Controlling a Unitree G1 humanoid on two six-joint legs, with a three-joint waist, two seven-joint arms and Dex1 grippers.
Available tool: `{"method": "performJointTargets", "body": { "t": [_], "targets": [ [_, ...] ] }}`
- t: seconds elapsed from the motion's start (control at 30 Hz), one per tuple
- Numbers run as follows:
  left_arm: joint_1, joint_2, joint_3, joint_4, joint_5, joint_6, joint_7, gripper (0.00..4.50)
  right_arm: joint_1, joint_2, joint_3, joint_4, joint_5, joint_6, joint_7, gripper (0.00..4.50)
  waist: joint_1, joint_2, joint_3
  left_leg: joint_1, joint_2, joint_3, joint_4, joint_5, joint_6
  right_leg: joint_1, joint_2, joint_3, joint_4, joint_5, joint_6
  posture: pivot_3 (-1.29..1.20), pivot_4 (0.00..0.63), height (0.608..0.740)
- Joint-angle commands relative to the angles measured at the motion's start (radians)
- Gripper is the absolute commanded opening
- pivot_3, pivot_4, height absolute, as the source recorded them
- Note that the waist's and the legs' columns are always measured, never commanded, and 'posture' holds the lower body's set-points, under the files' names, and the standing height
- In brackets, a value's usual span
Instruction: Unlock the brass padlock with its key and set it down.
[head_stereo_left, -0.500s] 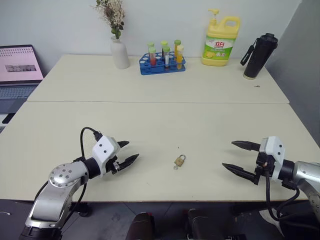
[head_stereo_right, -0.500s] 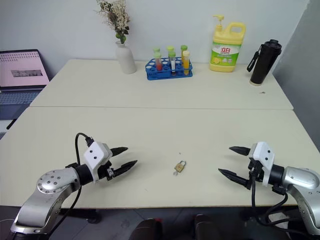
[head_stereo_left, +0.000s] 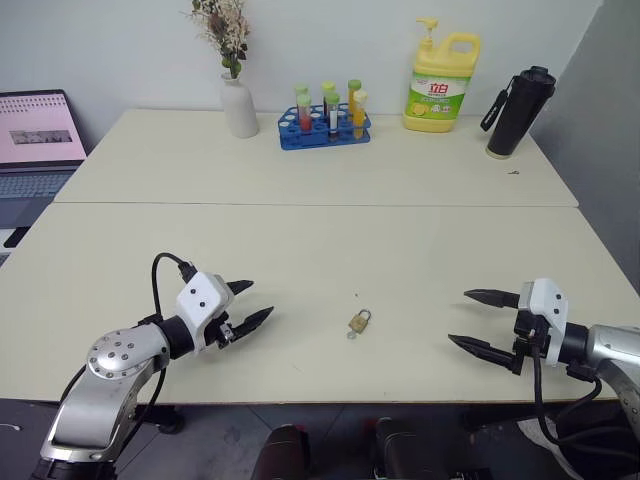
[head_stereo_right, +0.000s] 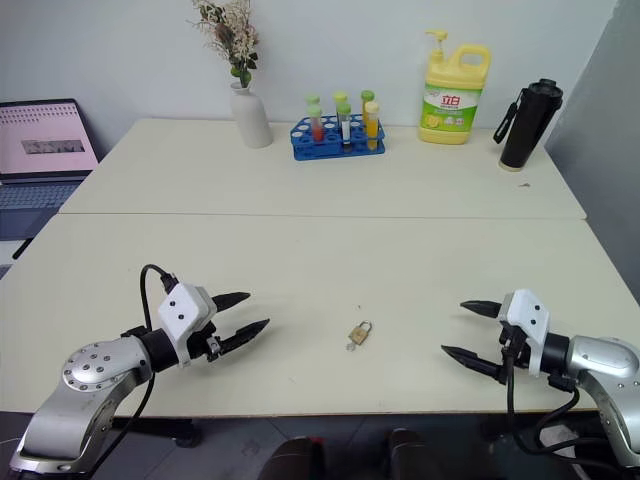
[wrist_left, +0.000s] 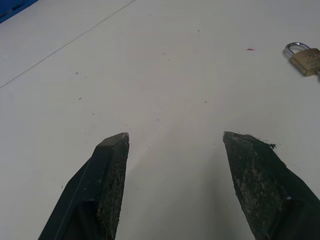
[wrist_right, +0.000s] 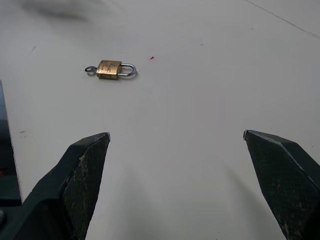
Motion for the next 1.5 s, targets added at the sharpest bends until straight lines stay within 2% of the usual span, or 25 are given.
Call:
{"method": "performJointTargets", "body": {
  "t": [0.03, 0.43, 0.53, 0.57, 0.63, 0.83, 0.97, 1.1, 1.2, 1.3, 1.4, 1.5],
  "targets": [
    [-0.029, 0.009, 0.022, -0.031, -0.01, -0.008, 0.002, 3.15, 0.001, 0.002, -0.006, -0.011, -0.019, -0.042, 0.0, 4.5, 0.0, 0.0, 0.0, 0.0, 0.0, 0.0, 0.0, 0.0, 0.0, 0.0, 0.0, 0.0, 0.0, 0.0, 0.0, 0.0, 0.15, 0.74],
    [-0.018, 0.041, 0.028, -0.086, -0.084, -0.006, -0.1, 3.15, -0.011, 0.015, 0.003, -0.041, -0.02, -0.017, -0.026, 4.5, 0.0, 0.0, 0.0, 0.0, 0.0, 0.0, 0.0, 0.0, 0.0, 0.0, 0.0, 0.0, 0.0, 0.0, 0.0, 0.0, 0.15, 0.74],
    [0.004, 0.075, 0.02, -0.086, -0.075, -0.035, -0.145, 3.69, -0.028, 0.013, 0.004, -0.04, -0.015, -0.012, -0.022, 4.5, 0.0, 0.0, 0.0, 0.0, 0.0, 0.0, 0.0, 0.0, 0.0, 0.0, 0.0, 0.0, 0.0, 0.0, 0.0, 0.0, 0.15, 0.74],
    [0.009, 0.085, 0.026, -0.107, -0.101, -0.029, -0.166, 4.05, -0.046, 0.003, 0.001, -0.041, -0.003, 0.0, -0.012, 4.5, 0.0, 0.0, 0.0, 0.0, 0.0, 0.0, 0.0, 0.0, 0.0, 0.0, 0.0, 0.0, 0.0, 0.0, 0.0, 0.0, 0.15, 0.74],
    [0.01, 0.092, 0.04, -0.133, -0.139, -0.013, -0.182, 4.46, -0.07, -0.012, -0.006, -0.046, 0.012, 0.016, 0.0, 4.5, -0.001, 0.0, 0.0, 0.0, 0.0, 0.001, 0.0, 0.0, 0.0, 0.0, 0.0, 0.0, 0.0, 0.0, 0.0, 0.0, 0.15, 0.74],
    [-0.014, 0.143, 0.052, -0.146, -0.16, 0.004, -0.225, 4.46, -0.111, -0.083, -0.003, -0.09, 0.027, 0.031, 0.06, 4.5, 0.001, 0.0, 0.0, 0.0, 0.0, 0.0, 0.0, 0.0, 0.0, 0.0, 0.001, 0.0, 0.0, 0.0, 0.0, 0.0, 0.15, 0.74],
    [-0.003, 0.194, 0.03, -0.166, -0.172, 0.017, -0.283, 4.46, -0.253, -0.137, 0.151, -0.1, -0.047, 0.06, 0.111, 4.5, -0.007, 0.0, 0.0, 0.001, 0.0, 0.001, 0.0, 0.0, 0.0, 0.0, 0.001, -0.001, 0.0, 0.0, 0.0, 0.0, 0.15, 0.74],
    [0.002, 0.195, -0.005, -0.173, -0.15, 0.003, -0.298, 4.46, -0.453, -0.102, 0.316, -0.052, -0.057, 0.126, 0.195, 4.5, -0.008, 0.001, 0.0, 0.002, 0.001, 0.002, 0.0, 0.0, 0.0, 0.0, 0.001, -0.001, 0.0, 0.0, 0.0, 0.0, 0.15, 0.74],
    [0.004, 0.189, -0.021, -0.169, -0.128, -0.011, -0.29, 4.46, -0.61, -0.048, 0.464, 0.06, -0.146, 0.031, 0.317, 4.5, -0.004, 0.001, 0.001, 0.001, 0.001, 0.001, 0.0, 0.0, 0.0, -0.001, 0.002, -0.001, 0.0, 0.0, 0.0, 0.0, 0.15, 0.74],
    [0.011, 0.18, -0.014, -0.181, -0.134, -0.002, -0.27, 4.46, -0.719, 0.016, 0.549, 0.164, -0.208, -0.062, 0.391, 4.5, -0.003, 0.001, 0.001, 0.0, 0.001, 0.001, 0.0, 0.0, 0.0, -0.001, 0.001, -0.002, 0.0, 0.0, 0.0, 0.0, 0.15, 0.74],
    [0.049, 0.163, -0.005, -0.221, -0.123, 0.012, -0.222, 4.46, -0.885, 0.14, 0.648, 0.391, -0.289, -0.209, 0.484, 4.5, -0.005, 0.001, 0.001, 0.0, 0.001, 0.001, 0.001, 0.0, 0.0, -0.001, 0.001, -0.002, 0.0, 0.0, -0.001, 0.0, 0.15, 0.74],
    [0.095, 0.162, 0.011, -0.262, -0.116, 0.018, -0.195, 4.46, -0.968, 0.212, 0.705, 0.552, -0.344, -0.322, 0.55, 4.5, -0.007, 0.001, 0.001, 0.0, 0.001, 0.001, 0.0, 0.0, 0.0, -0.001, 0.001, -0.002, 0.0, 0.003, -0.005, 0.0, 0.15, 0.74]
  ]
}}
